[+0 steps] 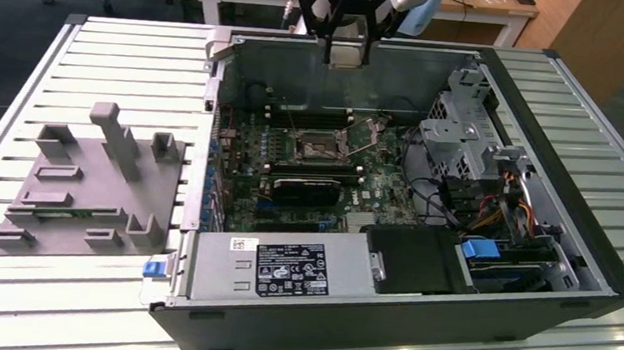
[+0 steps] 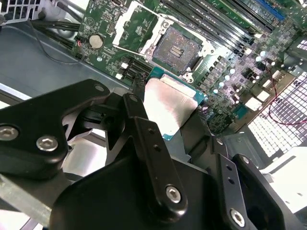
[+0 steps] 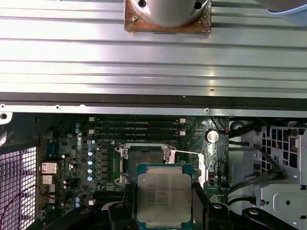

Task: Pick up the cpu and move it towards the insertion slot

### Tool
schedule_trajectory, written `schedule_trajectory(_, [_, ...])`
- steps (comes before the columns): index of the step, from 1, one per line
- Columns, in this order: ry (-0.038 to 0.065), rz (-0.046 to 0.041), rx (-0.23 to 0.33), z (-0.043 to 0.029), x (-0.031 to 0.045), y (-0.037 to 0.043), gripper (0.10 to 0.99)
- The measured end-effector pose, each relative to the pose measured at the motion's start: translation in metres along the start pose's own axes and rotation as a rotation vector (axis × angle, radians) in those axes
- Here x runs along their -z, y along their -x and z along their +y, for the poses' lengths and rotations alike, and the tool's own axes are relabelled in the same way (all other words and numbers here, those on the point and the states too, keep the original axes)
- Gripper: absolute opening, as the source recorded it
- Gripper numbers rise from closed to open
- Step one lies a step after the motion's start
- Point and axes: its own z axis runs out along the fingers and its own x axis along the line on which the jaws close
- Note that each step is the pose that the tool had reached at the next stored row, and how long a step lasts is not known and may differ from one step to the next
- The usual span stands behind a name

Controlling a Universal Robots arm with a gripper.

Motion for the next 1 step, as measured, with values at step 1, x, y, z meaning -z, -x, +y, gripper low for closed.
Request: schedule_trajectory(1, [0.0, 0.0, 0.0, 0.0, 0.0, 0.0, 0.541])
